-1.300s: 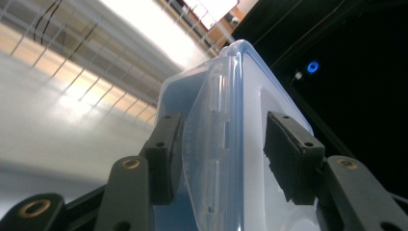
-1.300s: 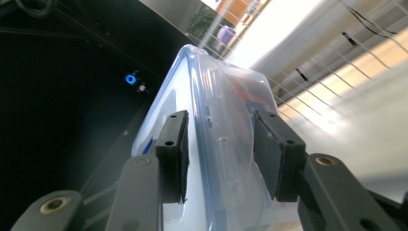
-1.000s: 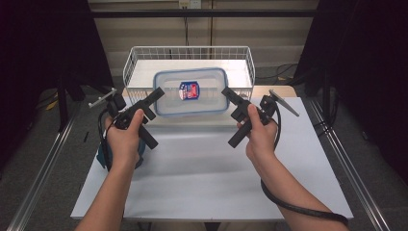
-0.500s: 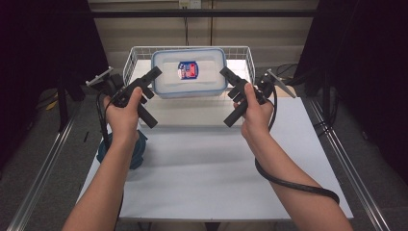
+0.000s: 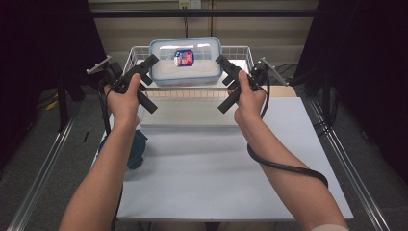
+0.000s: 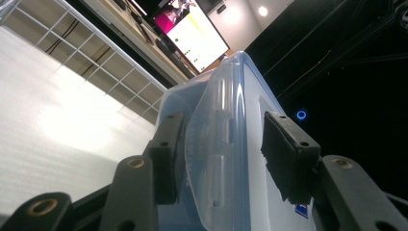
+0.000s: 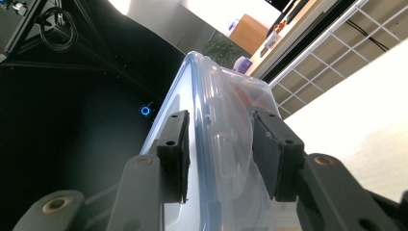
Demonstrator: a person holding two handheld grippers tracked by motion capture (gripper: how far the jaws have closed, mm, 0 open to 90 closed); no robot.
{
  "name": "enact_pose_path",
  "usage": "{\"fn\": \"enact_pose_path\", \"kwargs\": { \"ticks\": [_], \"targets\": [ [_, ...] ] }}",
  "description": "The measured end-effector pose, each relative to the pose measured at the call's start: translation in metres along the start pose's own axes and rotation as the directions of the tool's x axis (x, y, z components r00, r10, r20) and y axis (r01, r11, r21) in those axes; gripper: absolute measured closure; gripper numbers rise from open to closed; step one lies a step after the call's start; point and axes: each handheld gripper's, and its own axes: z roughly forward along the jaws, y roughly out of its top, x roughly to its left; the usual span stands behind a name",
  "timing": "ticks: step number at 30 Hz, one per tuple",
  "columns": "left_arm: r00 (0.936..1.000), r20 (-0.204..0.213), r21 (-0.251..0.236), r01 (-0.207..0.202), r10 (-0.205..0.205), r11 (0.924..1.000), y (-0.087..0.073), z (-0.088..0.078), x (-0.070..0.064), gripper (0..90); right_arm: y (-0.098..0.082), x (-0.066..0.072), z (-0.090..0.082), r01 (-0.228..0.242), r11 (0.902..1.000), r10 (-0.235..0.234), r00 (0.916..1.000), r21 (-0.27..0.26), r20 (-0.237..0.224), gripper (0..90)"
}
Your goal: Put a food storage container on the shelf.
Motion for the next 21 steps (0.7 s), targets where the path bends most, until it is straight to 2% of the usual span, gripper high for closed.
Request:
{"fn": "enact_pose_path", "kwargs": {
  "ticks": [2,8,9,12,14,17,21],
  "targets": [
    [0.9999,0.004,-0.003,0.016,-0.016,0.9999,0.001,0.004,0.003,52.7,0.001,-0.001,0.003,-0.006,1.0000,0.006,1.0000,-0.006,0.002,58.6],
    [0.9997,-0.011,-0.009,0.023,-0.024,0.9997,0.004,0.014,0.010,52.6,0.002,-0.005,0.014,-0.001,0.9999,0.001,0.9998,-0.017,0.019,58.6],
    [0.9993,-0.011,-0.008,0.036,-0.036,0.9993,0.004,0.016,0.010,52.6,0.003,-0.006,0.016,0.004,0.9998,-0.004,0.9997,-0.020,0.023,58.6],
    [0.9991,-0.024,-0.007,0.035,-0.036,0.9993,0.006,0.020,0.012,52.6,0.003,-0.009,0.022,-0.009,0.9998,0.009,0.9996,-0.016,0.027,58.6],
    [0.9992,-0.035,-0.008,0.019,-0.019,0.9998,0.007,0.023,0.015,52.6,0.002,-0.012,0.026,-0.016,0.9997,0.016,0.9994,-0.021,0.031,58.5],
    [0.9985,-0.045,-0.016,0.030,-0.030,0.9994,0.009,0.027,0.019,52.7,0.002,-0.016,0.032,-0.033,0.9994,0.033,0.9988,-0.009,0.036,58.5],
    [0.9979,-0.051,-0.001,0.039,-0.039,0.9992,0.010,0.032,0.023,52.6,0.003,-0.019,0.037,-0.032,0.9995,0.032,0.9984,-0.007,0.046,58.5]
  ]
}}
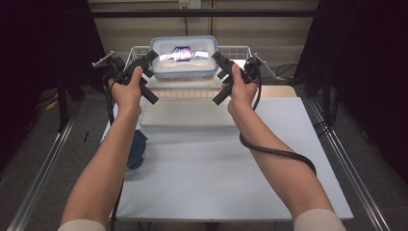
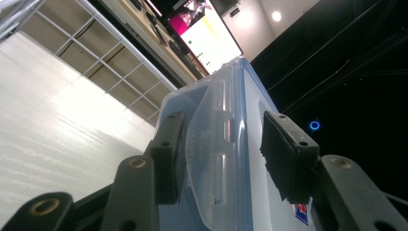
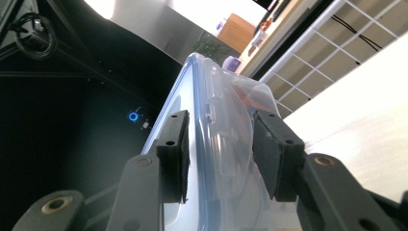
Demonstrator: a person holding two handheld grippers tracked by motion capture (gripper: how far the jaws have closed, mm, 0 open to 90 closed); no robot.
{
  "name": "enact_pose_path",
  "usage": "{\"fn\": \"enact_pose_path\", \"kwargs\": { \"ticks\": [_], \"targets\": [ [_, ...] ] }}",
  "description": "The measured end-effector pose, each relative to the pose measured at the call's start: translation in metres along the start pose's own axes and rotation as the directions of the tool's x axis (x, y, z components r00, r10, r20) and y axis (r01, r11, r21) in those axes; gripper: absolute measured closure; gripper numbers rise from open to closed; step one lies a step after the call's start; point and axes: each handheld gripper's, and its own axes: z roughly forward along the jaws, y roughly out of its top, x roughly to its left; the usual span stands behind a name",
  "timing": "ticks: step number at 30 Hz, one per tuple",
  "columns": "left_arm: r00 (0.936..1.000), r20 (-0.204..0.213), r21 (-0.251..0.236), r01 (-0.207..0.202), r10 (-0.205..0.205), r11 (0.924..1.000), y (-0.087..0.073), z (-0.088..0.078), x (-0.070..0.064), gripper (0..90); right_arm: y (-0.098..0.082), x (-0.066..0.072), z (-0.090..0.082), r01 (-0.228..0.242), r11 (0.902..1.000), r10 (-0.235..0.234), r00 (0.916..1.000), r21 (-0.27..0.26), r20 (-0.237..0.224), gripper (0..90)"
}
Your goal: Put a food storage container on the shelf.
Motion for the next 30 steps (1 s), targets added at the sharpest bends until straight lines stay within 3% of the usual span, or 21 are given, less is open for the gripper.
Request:
{"fn": "enact_pose_path", "kwargs": {
  "ticks": [10,19,30],
  "targets": [
    [0.9992,-0.040,0.015,0.003,-0.002,0.9999,0.003,0.020,0.004,52.3,0.003,-0.013,0.009,-0.060,0.9982,0.060,0.9976,0.009,0.034,58.4],
    [0.9980,-0.062,0.038,0.017,-0.014,0.9991,0.000,0.028,0.014,50.5,0.004,-0.017,0.013,-0.050,0.9984,0.049,0.9978,0.028,0.046,57.2],
    [0.9977,-0.060,0.021,0.032,-0.030,0.9993,-0.003,0.033,0.015,50.1,0.006,-0.021,0.014,-0.054,0.9981,0.053,0.9975,0.029,0.046,55.6]
  ]
}}
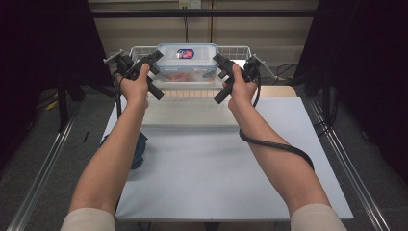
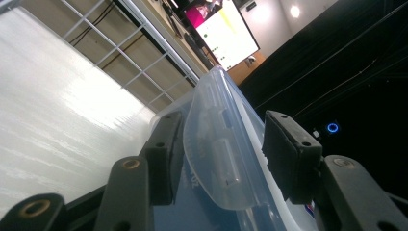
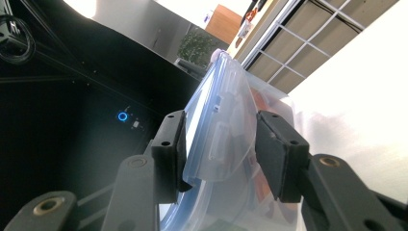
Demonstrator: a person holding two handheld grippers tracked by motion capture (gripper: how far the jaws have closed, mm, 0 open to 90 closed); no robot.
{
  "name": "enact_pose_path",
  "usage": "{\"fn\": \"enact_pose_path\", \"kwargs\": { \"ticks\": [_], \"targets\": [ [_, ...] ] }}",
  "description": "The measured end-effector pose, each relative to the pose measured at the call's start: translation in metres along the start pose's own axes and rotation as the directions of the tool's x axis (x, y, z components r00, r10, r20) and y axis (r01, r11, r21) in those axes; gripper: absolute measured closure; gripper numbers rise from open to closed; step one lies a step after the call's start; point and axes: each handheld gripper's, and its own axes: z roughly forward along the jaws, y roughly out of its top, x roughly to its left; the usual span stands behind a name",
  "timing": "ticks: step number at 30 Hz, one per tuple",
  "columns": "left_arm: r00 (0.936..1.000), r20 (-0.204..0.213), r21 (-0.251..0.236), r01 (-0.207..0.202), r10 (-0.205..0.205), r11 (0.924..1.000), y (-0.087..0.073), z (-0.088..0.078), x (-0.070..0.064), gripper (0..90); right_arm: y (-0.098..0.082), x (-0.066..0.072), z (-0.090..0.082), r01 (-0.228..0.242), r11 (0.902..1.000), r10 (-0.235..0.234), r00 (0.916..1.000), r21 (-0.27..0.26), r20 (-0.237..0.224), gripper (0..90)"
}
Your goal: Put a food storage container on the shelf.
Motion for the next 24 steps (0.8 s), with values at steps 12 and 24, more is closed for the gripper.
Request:
{"fn": "enact_pose_path", "kwargs": {
  "ticks": [12,24],
  "targets": [
    [0.9990,-0.005,0.003,-0.045,0.045,0.9990,-0.002,0.001,-0.002,46.0,0.004,-0.003,0.001,-0.022,0.9996,0.022,0.9996,0.020,-0.019,50.3],
    [0.9979,0.020,0.024,-0.062,0.062,0.9978,-0.010,-0.018,-0.009,29.9,-0.005,0.008,-0.019,0.065,0.9974,-0.064,0.9965,0.030,-0.055,38.7]
  ]
}}
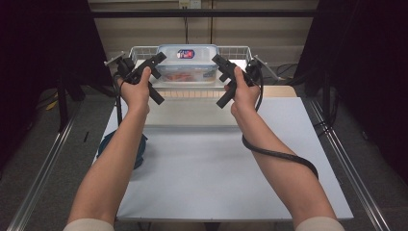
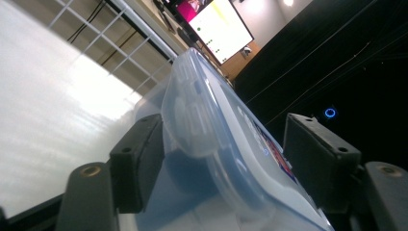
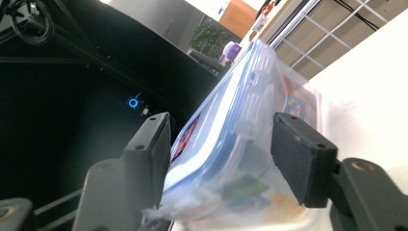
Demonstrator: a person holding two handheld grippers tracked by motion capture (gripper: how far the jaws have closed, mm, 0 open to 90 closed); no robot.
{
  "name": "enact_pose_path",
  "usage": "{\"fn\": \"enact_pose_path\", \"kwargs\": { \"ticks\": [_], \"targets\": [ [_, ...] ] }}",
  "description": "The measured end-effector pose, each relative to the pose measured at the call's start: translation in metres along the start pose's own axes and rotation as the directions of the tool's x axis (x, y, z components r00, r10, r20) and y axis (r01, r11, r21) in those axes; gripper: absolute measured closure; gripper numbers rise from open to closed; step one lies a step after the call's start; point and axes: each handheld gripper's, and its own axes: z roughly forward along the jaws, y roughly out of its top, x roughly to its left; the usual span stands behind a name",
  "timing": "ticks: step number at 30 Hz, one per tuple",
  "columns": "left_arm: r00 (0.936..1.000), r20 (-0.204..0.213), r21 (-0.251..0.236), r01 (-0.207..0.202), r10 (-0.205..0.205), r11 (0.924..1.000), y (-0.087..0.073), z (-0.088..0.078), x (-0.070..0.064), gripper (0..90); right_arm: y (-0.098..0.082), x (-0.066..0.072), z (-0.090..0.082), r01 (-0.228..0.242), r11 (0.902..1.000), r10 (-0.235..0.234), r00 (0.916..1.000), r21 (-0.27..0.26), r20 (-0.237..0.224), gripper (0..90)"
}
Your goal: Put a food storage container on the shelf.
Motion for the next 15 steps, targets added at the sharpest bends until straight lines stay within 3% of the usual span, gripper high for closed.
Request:
{"fn": "enact_pose_path", "kwargs": {
  "ticks": [7,15],
  "targets": [
    [0.9996,0.000,0.003,-0.028,0.028,0.9996,-0.009,-0.017,-0.004,22.0,-0.008,0.001,-0.017,0.025,0.9996,-0.025,0.9996,0.011,-0.014,35.5],
    [0.9995,0.009,0.017,-0.032,0.032,0.9994,-0.025,-0.031,-0.001,17.4,-0.018,0.003,-0.032,0.029,0.9990,-0.027,0.9985,0.035,-0.048,31.3]
  ]
}}
